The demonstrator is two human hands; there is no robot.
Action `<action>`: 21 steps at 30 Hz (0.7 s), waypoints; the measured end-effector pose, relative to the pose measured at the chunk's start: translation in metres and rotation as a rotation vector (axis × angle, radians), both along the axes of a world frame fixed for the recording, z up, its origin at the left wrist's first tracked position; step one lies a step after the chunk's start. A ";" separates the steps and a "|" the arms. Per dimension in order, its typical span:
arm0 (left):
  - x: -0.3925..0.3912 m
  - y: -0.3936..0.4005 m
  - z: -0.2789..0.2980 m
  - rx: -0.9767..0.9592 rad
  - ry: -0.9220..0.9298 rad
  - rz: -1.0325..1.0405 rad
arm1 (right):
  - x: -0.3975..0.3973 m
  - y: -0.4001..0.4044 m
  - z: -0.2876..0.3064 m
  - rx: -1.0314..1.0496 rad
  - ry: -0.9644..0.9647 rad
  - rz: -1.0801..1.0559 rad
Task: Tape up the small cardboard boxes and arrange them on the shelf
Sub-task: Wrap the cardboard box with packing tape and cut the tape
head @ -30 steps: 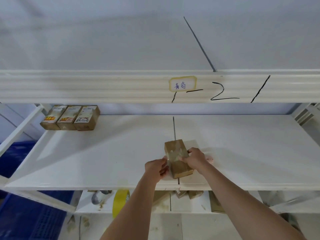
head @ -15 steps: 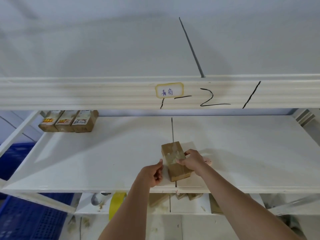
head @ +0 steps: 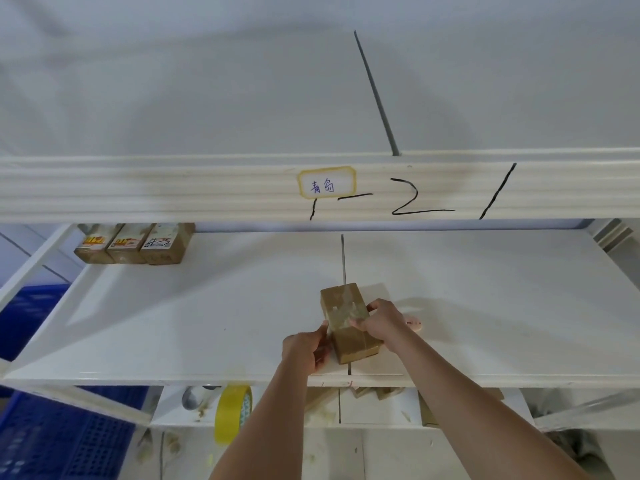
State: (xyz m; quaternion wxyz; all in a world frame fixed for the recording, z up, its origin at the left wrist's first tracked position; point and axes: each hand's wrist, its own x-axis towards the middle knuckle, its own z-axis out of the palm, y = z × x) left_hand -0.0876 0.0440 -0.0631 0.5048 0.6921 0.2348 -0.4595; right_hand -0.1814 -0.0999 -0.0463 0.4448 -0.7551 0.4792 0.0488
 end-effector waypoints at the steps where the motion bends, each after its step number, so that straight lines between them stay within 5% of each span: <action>1: -0.001 -0.001 -0.002 0.029 -0.042 0.016 | 0.000 0.000 0.001 0.001 0.002 -0.002; 11: -0.021 -0.013 0.001 0.186 -0.647 -0.108 | 0.001 0.006 0.008 -0.030 0.037 0.004; 21: -0.022 -0.022 0.014 0.123 -0.457 -0.207 | 0.002 0.016 0.012 -0.112 0.088 0.004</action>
